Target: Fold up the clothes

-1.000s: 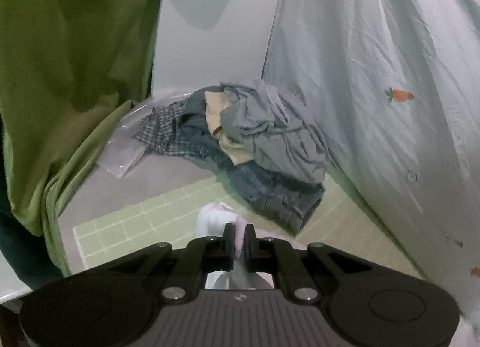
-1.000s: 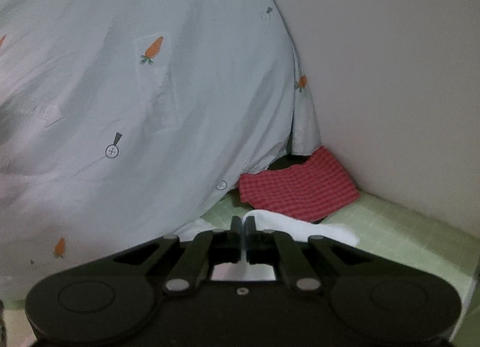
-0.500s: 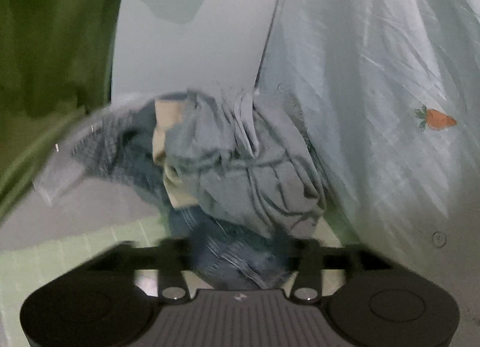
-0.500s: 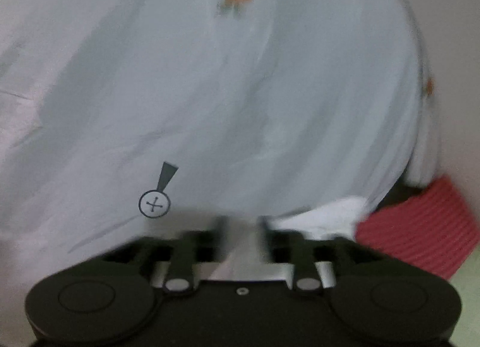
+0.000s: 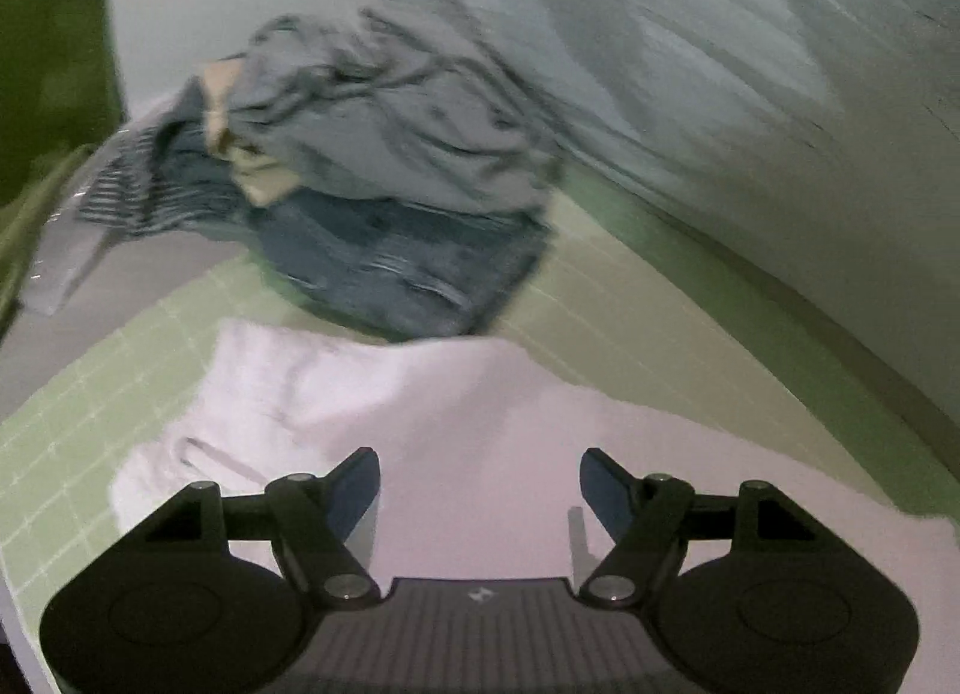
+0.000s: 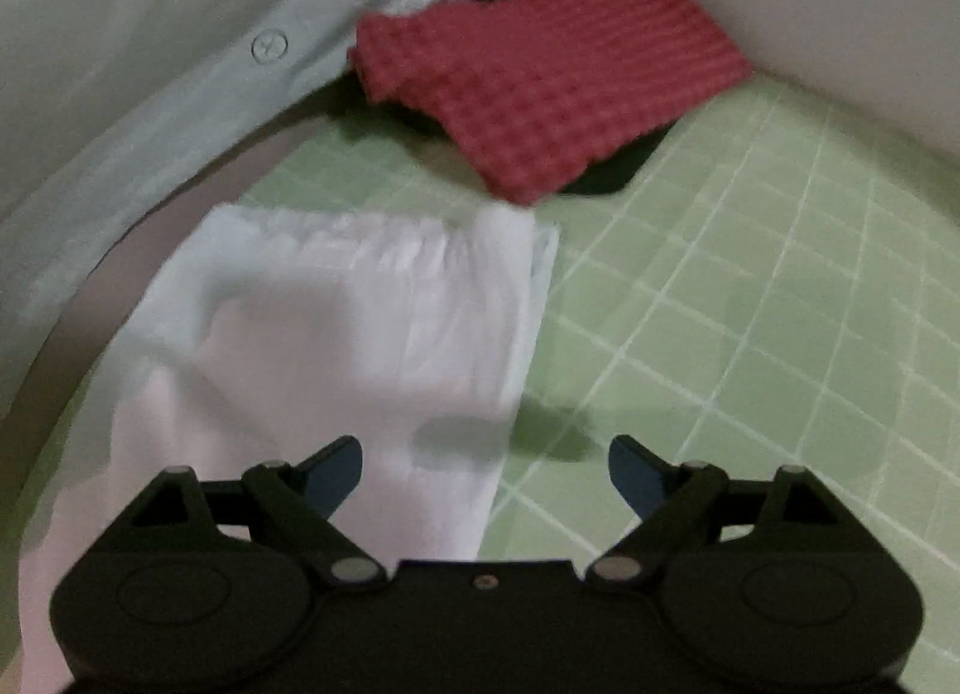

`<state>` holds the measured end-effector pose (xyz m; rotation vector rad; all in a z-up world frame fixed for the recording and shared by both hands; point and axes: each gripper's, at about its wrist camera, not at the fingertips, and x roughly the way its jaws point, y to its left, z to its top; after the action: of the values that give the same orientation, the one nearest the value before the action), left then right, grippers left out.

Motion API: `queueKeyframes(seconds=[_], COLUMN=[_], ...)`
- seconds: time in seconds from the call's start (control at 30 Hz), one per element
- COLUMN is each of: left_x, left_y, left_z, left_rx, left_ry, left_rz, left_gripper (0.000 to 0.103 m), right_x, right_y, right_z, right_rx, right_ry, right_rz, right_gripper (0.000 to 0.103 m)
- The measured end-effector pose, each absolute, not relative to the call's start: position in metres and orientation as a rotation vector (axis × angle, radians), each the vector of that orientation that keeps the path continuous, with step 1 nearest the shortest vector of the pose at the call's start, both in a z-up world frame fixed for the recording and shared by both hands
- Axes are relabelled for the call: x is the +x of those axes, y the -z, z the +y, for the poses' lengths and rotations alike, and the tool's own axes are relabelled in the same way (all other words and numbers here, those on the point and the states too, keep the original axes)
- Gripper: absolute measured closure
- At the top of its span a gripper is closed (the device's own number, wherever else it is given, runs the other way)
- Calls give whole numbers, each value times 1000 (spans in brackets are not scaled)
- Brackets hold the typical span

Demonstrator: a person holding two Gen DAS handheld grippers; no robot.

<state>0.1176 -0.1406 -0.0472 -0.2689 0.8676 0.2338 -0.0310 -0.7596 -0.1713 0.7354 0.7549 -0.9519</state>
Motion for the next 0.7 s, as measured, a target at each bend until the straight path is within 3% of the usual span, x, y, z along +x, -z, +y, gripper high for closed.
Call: queueKeyframes(seconds=[0.2, 0.27, 0.3, 0.33, 0.4, 0.7], left_x=[101, 94, 89, 84, 73, 15], left_y=[37, 34, 33, 32, 30, 19], left_z=[-180, -190, -195, -199, -205, -230], left_rx=[-252, -245, -244, -243, -246, -178], left_ry=[-127, -99, -85, -72, -47, 61], left_rz=[860, 861, 862, 863, 862, 869], left_gripper=[27, 27, 27, 27, 27, 27], right_x=[-13, -9, -6, -5, -7, -102], right_y=[180, 180, 180, 178, 175, 166], right_z=[-757, -758, -761, -759, -757, -739], right_rx=[656, 614, 584, 541, 504, 527], right_ry=[974, 996, 1004, 992, 973, 966], right_rz=[774, 784, 787, 783, 775, 730], right_gripper=[11, 18, 34, 64, 98, 102])
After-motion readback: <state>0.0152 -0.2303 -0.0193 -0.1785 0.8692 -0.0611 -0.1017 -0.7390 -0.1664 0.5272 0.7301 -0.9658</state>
